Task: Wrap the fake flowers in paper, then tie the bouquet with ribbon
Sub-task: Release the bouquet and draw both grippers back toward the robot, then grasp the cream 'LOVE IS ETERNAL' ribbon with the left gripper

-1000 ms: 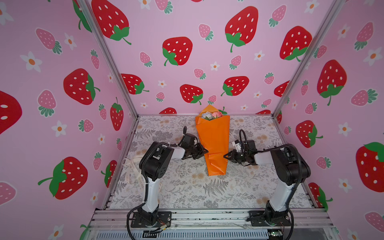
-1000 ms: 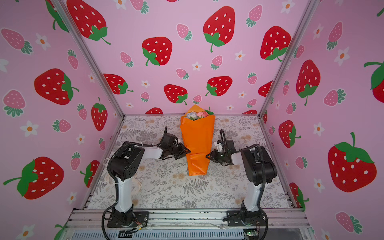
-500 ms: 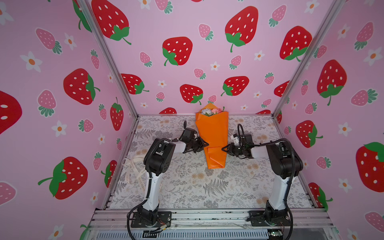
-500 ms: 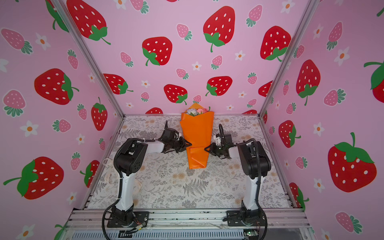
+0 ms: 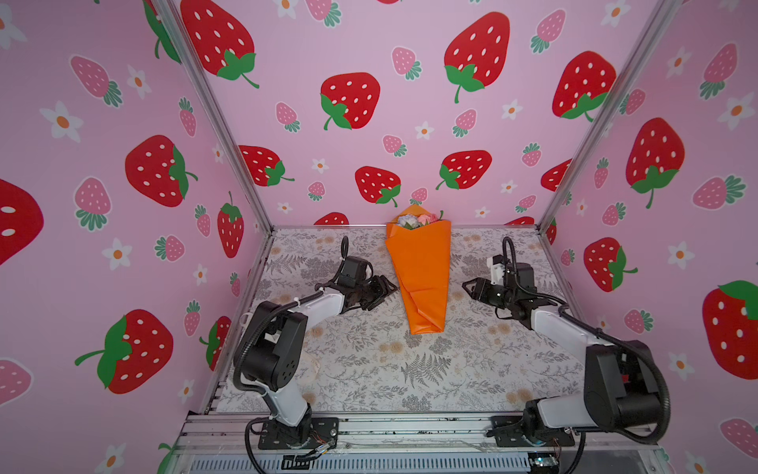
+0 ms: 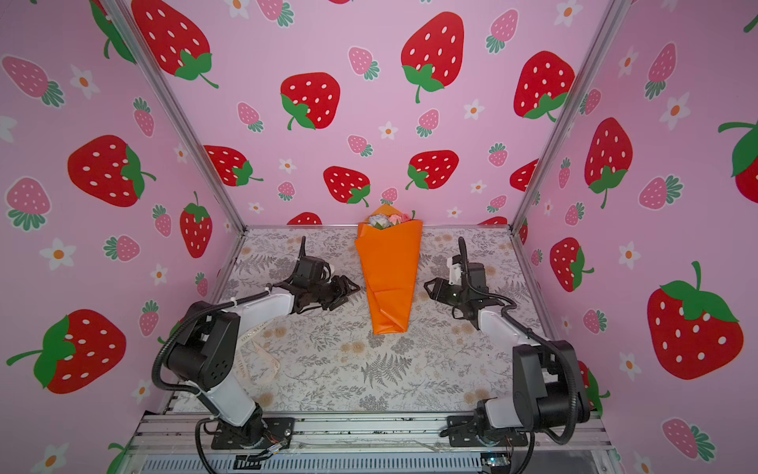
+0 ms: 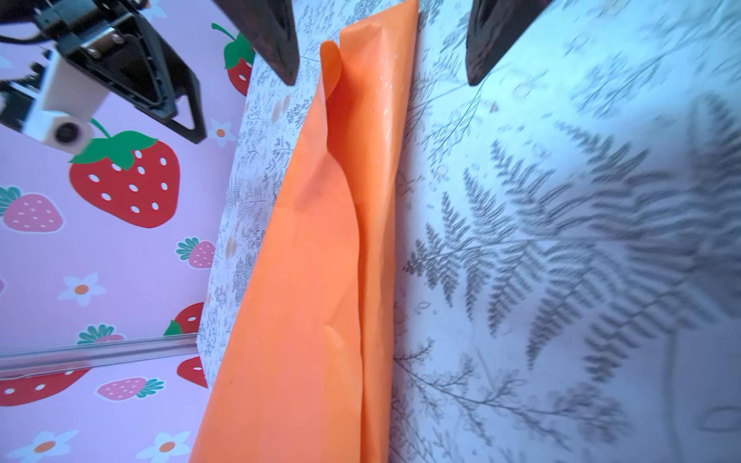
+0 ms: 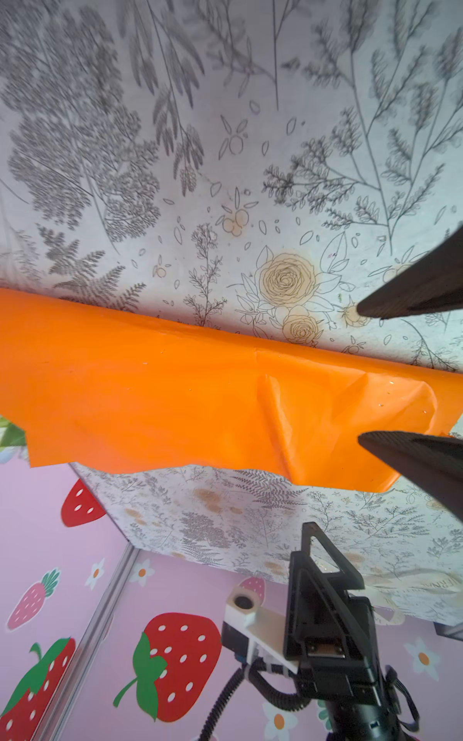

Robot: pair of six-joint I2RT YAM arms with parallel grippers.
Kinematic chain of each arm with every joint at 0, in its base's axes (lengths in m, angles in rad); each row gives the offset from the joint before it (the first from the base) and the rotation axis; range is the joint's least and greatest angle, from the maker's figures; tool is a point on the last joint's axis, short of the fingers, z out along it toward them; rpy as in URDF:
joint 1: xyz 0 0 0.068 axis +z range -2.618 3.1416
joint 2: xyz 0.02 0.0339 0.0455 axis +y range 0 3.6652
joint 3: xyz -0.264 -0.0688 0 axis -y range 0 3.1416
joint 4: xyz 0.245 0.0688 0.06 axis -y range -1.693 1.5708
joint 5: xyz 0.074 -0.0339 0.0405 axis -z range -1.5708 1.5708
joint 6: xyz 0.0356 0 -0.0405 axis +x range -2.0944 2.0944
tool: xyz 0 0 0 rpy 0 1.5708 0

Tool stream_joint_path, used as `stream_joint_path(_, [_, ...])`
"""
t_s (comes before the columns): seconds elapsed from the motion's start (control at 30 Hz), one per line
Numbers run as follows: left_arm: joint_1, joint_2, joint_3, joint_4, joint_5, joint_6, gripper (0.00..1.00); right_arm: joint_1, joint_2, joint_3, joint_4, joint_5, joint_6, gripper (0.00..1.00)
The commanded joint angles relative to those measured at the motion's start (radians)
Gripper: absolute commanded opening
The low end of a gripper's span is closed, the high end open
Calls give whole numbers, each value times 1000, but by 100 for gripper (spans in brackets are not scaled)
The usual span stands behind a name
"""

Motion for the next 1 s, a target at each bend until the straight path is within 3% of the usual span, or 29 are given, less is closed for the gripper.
stream_joint_path(0.0, [13,-137,-40,-245,-186,96,67,-1,-142,-64,-19,60,-13,49])
stream_joint_path(0.13, [85,-336,-102,-500,-434,130,66,-1,-292,-113,-41,75,-16,49])
stream_joint_path(0.2, [173,-454,-157,-597,-511,128,65,-1,-333,-121,-60,66,-10,50])
stream_joint_path(0.33, [369,-659,-259,-751,-528,95,63,1,-361,-116,-104,31,21,50])
stream_joint_path(0.43, [427,-764,-330,-826,-509,56,62,6,-351,-106,-134,-1,25,49])
stream_joint_path(0.63, [424,-784,-479,-790,-440,-86,66,11,-321,-105,-160,-50,24,49])
stream_joint_path(0.97, [424,-686,-539,-645,-387,-79,67,12,-293,-125,-159,-77,11,49])
